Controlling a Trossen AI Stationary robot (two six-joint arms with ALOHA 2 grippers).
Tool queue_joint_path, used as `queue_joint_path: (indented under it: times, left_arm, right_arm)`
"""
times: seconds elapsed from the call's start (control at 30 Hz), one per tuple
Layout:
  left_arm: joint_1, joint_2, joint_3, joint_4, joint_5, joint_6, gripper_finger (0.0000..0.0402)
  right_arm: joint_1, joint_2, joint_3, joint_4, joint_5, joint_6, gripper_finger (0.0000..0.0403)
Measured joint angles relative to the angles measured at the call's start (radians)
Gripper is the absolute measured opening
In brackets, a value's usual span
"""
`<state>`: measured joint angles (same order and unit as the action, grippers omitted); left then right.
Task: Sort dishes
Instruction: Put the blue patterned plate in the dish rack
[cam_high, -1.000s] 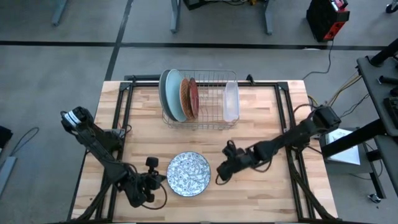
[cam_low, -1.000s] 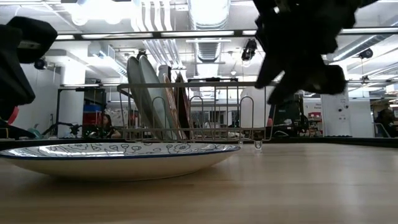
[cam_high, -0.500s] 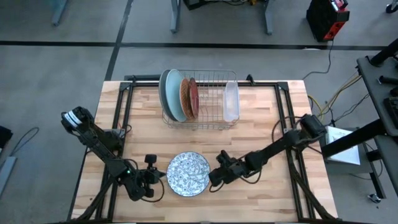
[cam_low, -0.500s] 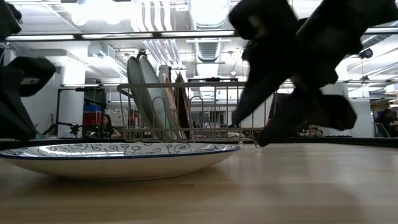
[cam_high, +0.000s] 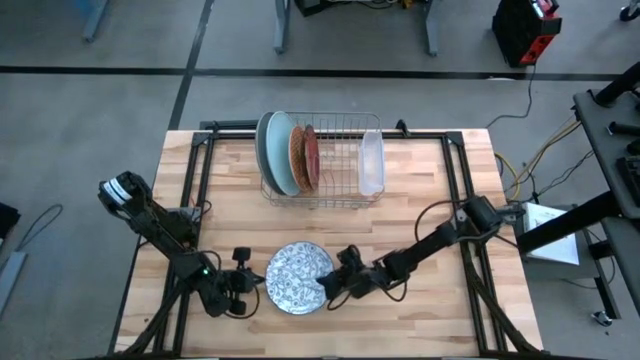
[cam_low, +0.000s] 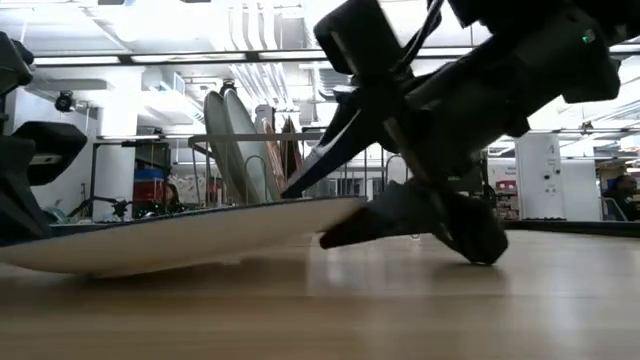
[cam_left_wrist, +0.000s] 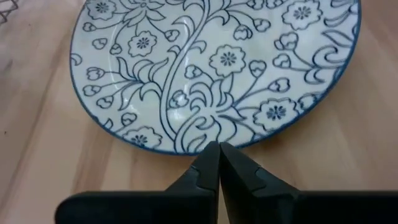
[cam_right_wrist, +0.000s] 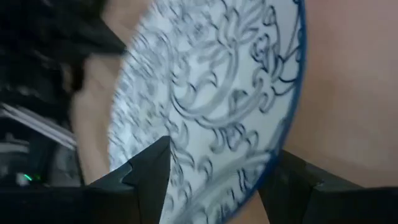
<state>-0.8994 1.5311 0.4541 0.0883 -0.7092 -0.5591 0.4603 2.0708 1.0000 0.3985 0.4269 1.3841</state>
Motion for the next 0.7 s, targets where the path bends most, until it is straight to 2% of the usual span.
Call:
queue_joint_path:
  times: [0.17,0.37,0.4,0.47,0.57,0.7]
  left_arm:
    - [0.001,0.0,0.011,0.009,-0.008,0.003,0.0]
    - [0.0,-0.011,0.055,-0.004,-0.015,0.078,0.0]
    - [0.0,-0.018,0.068,-0.019,-0.016,0.092,0.0]
    - [-0.004,-0.039,0.105,-0.067,-0.015,0.106,0.0]
    - [-0.028,-0.089,0.178,-0.184,-0.015,0.106,0.0]
    - [-0.085,-0.163,0.282,-0.338,-0.057,0.132,0.0]
  right_arm:
    - [-0.009,0.024,0.033,-0.013,0.044,-0.049,0.0149]
    - [-0.027,0.015,0.055,-0.022,0.045,-0.17,0.0028]
    - [-0.028,0.003,0.058,-0.019,0.04,-0.193,0.0017]
    - [-0.028,-0.036,0.056,-0.06,0.035,-0.226,0.0014]
    - [-0.028,-0.131,0.05,-0.214,0.022,-0.259,0.0008]
    - [-0.041,-0.354,0.056,-0.499,-0.015,-0.393,0.0004]
